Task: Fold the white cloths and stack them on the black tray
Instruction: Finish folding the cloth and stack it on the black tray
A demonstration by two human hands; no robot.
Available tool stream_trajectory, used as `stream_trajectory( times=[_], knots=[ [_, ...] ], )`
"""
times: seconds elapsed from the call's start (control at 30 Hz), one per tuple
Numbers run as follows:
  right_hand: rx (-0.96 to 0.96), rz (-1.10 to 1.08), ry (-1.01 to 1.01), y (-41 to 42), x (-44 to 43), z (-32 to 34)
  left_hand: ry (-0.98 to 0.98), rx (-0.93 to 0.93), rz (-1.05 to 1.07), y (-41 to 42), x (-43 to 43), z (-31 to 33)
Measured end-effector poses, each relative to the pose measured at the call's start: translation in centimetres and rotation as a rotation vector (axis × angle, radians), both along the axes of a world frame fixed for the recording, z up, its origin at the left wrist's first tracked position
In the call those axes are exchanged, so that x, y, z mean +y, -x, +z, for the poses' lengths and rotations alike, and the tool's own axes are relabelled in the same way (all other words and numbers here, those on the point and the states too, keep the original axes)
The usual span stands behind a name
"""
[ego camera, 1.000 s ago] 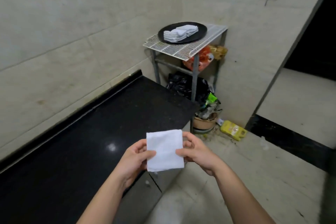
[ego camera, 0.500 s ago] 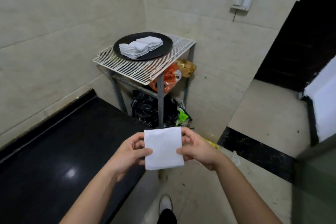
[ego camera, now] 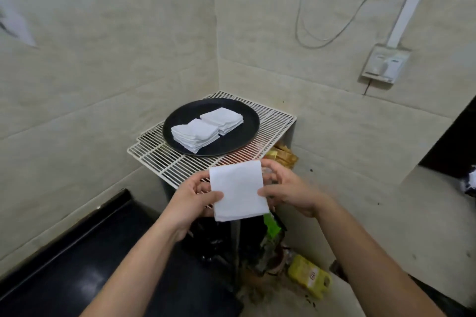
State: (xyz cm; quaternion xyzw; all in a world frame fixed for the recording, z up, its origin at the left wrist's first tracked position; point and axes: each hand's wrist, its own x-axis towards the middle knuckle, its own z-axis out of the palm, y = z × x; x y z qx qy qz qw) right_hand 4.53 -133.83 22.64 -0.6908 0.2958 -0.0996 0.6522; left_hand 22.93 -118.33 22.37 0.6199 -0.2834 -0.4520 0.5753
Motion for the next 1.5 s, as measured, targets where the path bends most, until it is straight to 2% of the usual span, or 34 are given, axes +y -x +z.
stream_trajectory(
  times=[0.13, 0.37, 0.6, 0.87, 1.07, 1.17, 1.3, 1.4, 1.5],
  knots=[
    [-0.014, 0.014, 0.036, -3.8, -5.9, 0.5, -0.028, -0.019, 0.079, -3.0, -5.1, 1.1],
    [0.116, 0.118, 0.037, -11.9, -18.1, 1.9, -0.143, -0.045, 0.247, -8.7, -16.1, 2.5],
    [0.139, 0.133, -0.006, -20.9, -28.5, 1.6, -0.238, -0.092, 0.467, -14.4, -26.0, 2.2],
    [0.147, 0.195, 0.009, -25.6, -32.6, -0.7, -0.396, -0.105, 0.586, -15.7, -29.0, 0.5],
    [0.154, 0.245, 0.098, -26.4, -33.2, -1.7, -0.471, -0.186, 0.610, -15.6, -29.3, 0.3],
    [0.138, 0.268, 0.163, -26.1, -33.3, -2.0, -0.502, -0.316, 0.583, -15.5, -29.2, 0.1],
    [0.085, 0.250, 0.235, -25.6, -33.8, -2.7, -0.628, -0.850, 0.488, -14.3, -28.7, -0.2],
    [0.083, 0.238, 0.307, -25.3, -33.8, -3.6, -0.667, -0.950, 0.409, -13.3, -28.8, -0.9],
    [0.093, 0.228, 0.304, -25.0, -33.9, -4.4, -0.694, -0.956, 0.409, -13.3, -29.0, -1.8]
  ],
)
